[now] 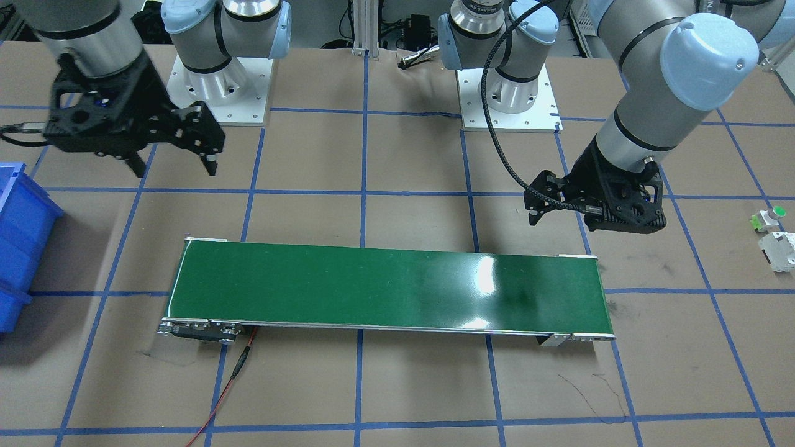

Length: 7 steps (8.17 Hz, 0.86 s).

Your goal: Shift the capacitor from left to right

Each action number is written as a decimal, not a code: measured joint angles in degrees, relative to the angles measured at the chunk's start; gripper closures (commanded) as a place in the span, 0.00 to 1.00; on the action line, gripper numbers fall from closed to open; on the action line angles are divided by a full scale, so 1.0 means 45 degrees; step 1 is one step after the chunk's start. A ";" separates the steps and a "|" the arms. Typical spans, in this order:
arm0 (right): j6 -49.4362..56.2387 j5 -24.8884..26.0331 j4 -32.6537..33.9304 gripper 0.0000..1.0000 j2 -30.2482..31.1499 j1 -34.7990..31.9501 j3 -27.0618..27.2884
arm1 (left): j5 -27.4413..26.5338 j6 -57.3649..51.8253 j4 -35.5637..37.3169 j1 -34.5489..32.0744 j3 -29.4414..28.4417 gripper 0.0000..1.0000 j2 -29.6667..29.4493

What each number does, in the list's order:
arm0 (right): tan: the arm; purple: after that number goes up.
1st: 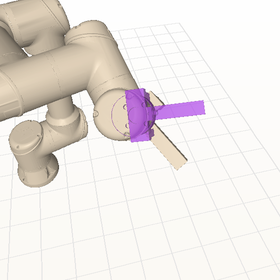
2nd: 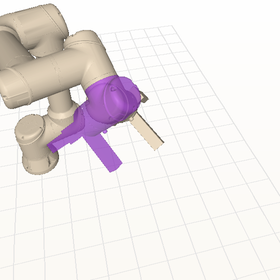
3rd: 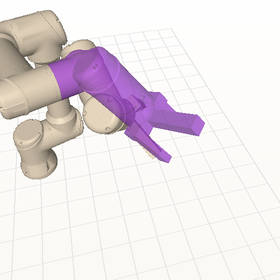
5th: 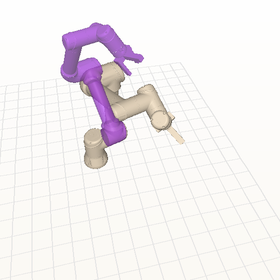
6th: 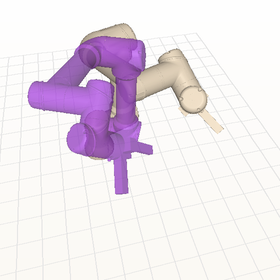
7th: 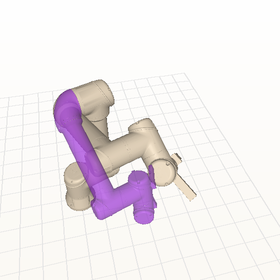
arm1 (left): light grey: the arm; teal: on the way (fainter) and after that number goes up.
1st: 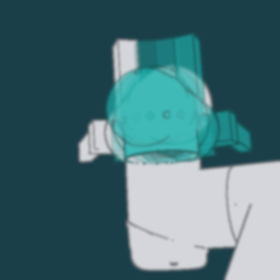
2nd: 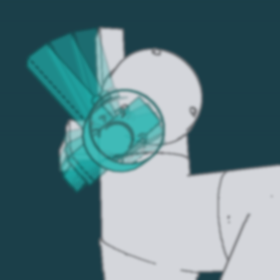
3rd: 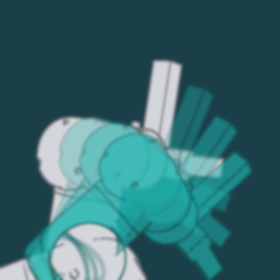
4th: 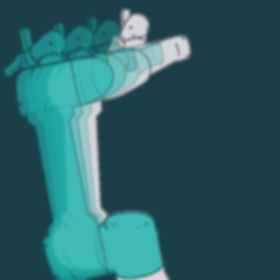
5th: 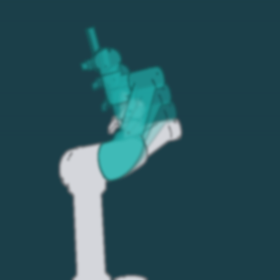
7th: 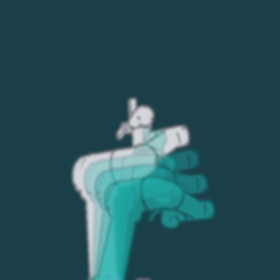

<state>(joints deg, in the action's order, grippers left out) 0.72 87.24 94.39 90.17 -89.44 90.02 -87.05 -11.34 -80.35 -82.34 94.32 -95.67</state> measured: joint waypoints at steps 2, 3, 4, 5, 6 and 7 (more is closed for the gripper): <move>-0.1486 0.0086 0.0048 0.00 -0.0103 -0.1165 0.0011 | -0.0009 -0.0053 0.0002 -0.0002 -0.0010 0.00 0.0008; -0.1675 0.0175 0.0055 0.00 -0.0134 -0.1336 0.0022 | -0.0012 -0.0068 0.0003 -0.0002 -0.0027 0.00 0.0025; -0.1742 0.0249 0.0057 0.00 -0.0147 -0.1399 0.0030 | -0.0028 -0.0082 0.0003 -0.0002 -0.0032 0.00 0.0075; -0.1768 0.0284 0.0059 0.00 -0.0151 -0.1421 0.0043 | -0.0126 -0.0086 0.0004 -0.0002 -0.0026 0.00 0.0142; -0.1775 0.0312 0.0061 0.00 -0.0156 -0.1427 0.0049 | -0.0427 -0.0039 0.0011 -0.0001 -0.0060 0.00 0.0198; -0.1770 0.0318 0.0077 0.00 -0.0165 -0.1431 0.0064 | -0.0699 0.0101 0.0002 0.0004 -0.0098 0.00 0.0243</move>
<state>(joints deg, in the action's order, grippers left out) -7.25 88.67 94.74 89.43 -95.88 90.31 -90.19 -10.89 -80.34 -82.32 93.88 -94.57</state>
